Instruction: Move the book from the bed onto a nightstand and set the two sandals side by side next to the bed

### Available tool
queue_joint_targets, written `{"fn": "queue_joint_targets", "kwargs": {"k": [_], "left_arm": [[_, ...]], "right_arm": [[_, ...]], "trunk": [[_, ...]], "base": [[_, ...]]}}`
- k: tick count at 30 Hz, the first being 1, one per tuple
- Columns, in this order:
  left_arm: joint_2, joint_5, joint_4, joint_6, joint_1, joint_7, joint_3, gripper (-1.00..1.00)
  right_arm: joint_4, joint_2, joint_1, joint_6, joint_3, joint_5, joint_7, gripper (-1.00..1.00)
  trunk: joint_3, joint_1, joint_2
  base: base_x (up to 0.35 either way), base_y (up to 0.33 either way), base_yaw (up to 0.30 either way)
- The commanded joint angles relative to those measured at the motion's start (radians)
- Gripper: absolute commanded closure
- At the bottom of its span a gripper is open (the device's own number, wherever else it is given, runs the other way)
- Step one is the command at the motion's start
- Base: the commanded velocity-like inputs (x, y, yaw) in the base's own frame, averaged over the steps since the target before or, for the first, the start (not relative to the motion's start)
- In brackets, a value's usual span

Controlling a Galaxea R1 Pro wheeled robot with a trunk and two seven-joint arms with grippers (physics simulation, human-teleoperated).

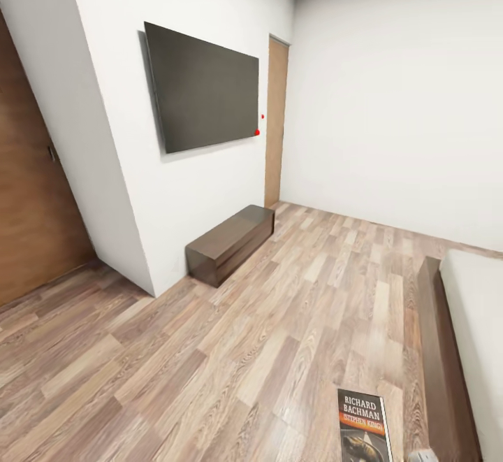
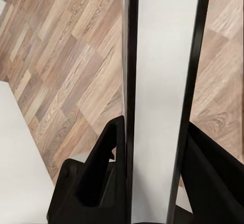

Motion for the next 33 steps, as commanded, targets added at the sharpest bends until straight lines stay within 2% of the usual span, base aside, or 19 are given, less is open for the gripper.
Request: {"fn": "queue_joint_targets", "kwargs": {"k": [1,14,29,33], "left_arm": [[0.001,-0.002,0.000,-0.006,0.000,0.000,-0.003,-1.00],[0.001,-0.002,0.000,-0.006,0.000,0.000,-0.003,-1.00],[0.000,-0.003,0.000,-0.006,0.000,0.000,-0.003,-1.00],[0.000,-0.002,0.000,-0.006,0.000,0.000,-0.003,-1.00]], "right_arm": [[0.000,0.000,-0.001,0.002,0.005,-0.011,0.004,1.00],[0.000,0.000,-0.001,0.002,0.005,-0.011,0.004,1.00],[0.000,0.000,-0.002,0.002,0.004,-0.014,0.006,1.00],[0.000,0.000,-0.001,0.002,0.004,-0.014,0.006,1.00]], "trunk": [[-0.002,0.000,-0.002],[-0.002,0.000,-0.002],[-0.002,0.000,-0.002],[-0.002,0.000,-0.002]], "base": [[0.005,0.000,-0.300],[0.185,0.000,-0.300],[0.019,0.000,-0.300],[0.165,0.000,-0.300]]}}
